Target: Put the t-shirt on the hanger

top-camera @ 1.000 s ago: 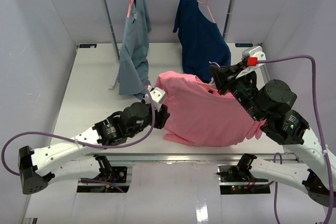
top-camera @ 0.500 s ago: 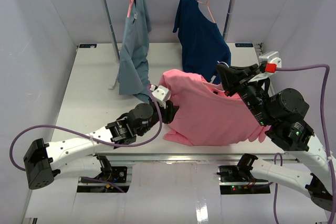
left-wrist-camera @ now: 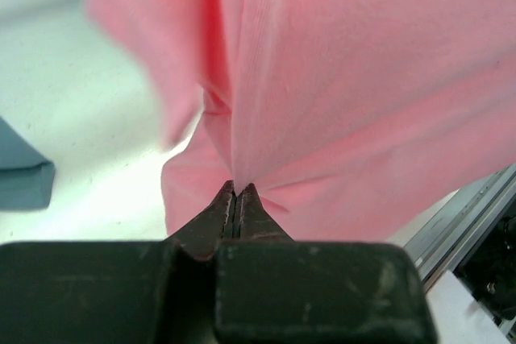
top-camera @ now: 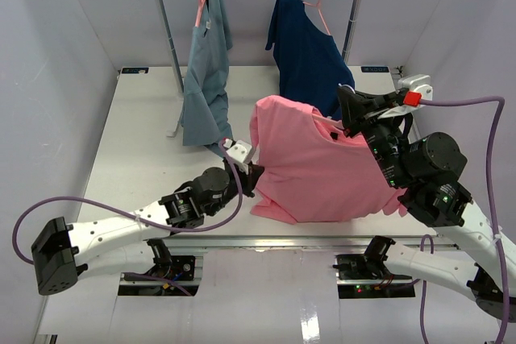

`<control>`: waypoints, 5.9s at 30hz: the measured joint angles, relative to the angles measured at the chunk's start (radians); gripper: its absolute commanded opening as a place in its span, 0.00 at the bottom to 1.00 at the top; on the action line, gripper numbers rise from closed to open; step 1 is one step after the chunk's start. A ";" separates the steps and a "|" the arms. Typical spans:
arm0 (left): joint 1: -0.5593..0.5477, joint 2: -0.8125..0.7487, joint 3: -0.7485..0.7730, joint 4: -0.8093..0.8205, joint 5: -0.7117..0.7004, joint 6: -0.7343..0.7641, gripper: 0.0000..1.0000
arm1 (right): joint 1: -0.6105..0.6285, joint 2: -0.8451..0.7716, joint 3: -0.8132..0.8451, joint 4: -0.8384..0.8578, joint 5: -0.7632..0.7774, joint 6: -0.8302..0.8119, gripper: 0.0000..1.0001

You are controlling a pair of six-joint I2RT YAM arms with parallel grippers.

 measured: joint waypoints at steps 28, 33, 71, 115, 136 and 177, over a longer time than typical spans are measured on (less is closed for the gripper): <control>0.000 -0.142 -0.030 -0.226 0.092 -0.008 0.58 | 0.000 0.037 0.071 -0.081 -0.110 -0.107 0.08; 0.000 -0.211 0.187 -0.364 0.080 0.008 0.59 | 0.000 0.003 0.072 -0.163 -0.218 -0.101 0.08; 0.000 -0.282 0.334 -0.514 -0.191 0.095 0.59 | 0.000 -0.062 0.130 -0.418 -0.345 -0.014 0.08; 0.000 -0.339 0.396 -0.505 0.312 0.253 0.00 | 0.000 -0.077 0.157 -0.493 -0.465 0.005 0.08; -0.001 -0.380 0.401 -0.611 -0.080 0.123 0.48 | 0.000 -0.105 0.204 -0.575 -0.470 -0.020 0.08; -0.002 -0.208 0.446 -0.680 -0.265 0.095 0.16 | 0.000 -0.038 0.268 -0.530 -0.418 0.005 0.08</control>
